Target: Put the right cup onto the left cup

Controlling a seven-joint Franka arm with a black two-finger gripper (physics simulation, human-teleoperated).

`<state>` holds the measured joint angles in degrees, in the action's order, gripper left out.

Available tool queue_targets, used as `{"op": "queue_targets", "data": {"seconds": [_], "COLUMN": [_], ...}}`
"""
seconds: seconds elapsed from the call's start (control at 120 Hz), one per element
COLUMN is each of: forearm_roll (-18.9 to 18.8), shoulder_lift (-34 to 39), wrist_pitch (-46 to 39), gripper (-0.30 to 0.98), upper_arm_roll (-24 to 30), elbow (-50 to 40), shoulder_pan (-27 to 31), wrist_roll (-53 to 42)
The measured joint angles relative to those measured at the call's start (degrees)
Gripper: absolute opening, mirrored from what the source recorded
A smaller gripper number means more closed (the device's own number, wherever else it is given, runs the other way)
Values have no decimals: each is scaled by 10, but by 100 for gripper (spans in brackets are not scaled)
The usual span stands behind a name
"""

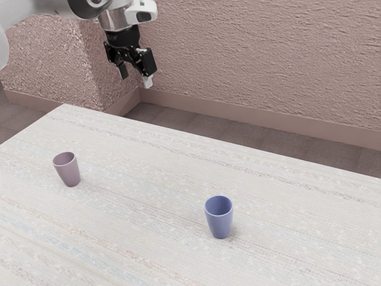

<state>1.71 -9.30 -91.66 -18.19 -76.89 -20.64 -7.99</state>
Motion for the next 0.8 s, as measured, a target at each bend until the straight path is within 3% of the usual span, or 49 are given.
{"op": "queue_targets", "data": {"seconds": [0.208,0.417,0.558,0.708,0.8], "forearm_roll": [6,23,50,86,118], "shoulder_lift": [-19,-187,-241,-263,-233], "wrist_pitch": [0,-19,-38,-63,-92], "gripper": [67,67,67,67,67], "upper_arm_roll": [-4,36,62,52,34], "elbow": [-9,112,133,94,-1], "shoulder_pan": [-5,-18,-31,-78,-104], "wrist_roll": [5,27,46,61,68]}}
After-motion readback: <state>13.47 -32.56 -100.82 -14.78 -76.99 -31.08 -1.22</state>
